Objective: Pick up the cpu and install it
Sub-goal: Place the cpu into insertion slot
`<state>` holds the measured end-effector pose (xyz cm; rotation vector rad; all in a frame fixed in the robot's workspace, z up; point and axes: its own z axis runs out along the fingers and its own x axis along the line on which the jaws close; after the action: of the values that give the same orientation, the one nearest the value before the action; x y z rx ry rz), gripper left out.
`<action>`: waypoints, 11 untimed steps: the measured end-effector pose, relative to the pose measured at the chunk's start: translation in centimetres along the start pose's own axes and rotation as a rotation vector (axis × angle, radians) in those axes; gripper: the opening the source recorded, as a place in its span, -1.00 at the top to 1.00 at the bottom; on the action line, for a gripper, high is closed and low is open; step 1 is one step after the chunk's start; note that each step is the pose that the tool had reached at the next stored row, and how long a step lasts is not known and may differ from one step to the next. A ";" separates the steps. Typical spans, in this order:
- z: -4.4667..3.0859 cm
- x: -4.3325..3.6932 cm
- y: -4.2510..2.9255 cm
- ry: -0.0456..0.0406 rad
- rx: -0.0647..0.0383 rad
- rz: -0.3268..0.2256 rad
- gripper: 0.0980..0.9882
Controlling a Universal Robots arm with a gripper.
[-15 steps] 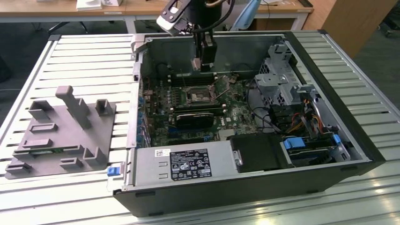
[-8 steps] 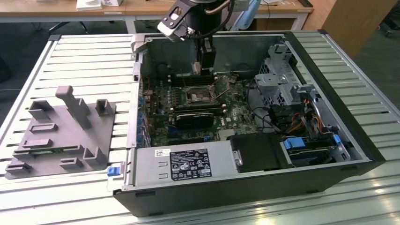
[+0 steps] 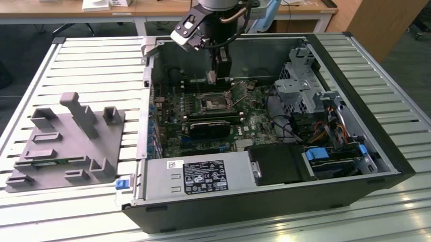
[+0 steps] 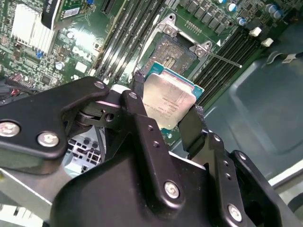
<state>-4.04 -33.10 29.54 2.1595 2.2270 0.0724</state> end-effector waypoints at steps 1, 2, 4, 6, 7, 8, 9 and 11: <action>0.02 0.00 -0.01 -0.0002 0.000 0.000 0.00; 0.02 0.00 0.00 -0.0002 0.000 0.000 0.00; 0.03 0.00 -0.01 -0.0003 0.000 0.000 0.00; 0.16 0.03 0.01 0.0000 0.000 0.000 0.00; 0.23 0.06 0.01 -0.0001 0.000 0.000 0.00; 0.33 0.10 0.02 -0.0001 0.000 0.000 0.00; 0.46 0.13 0.02 -0.0001 0.000 0.000 0.00; 0.79 0.22 0.00 0.0000 0.000 0.000 0.00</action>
<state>-4.00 -32.88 28.75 2.1593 2.2272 0.0723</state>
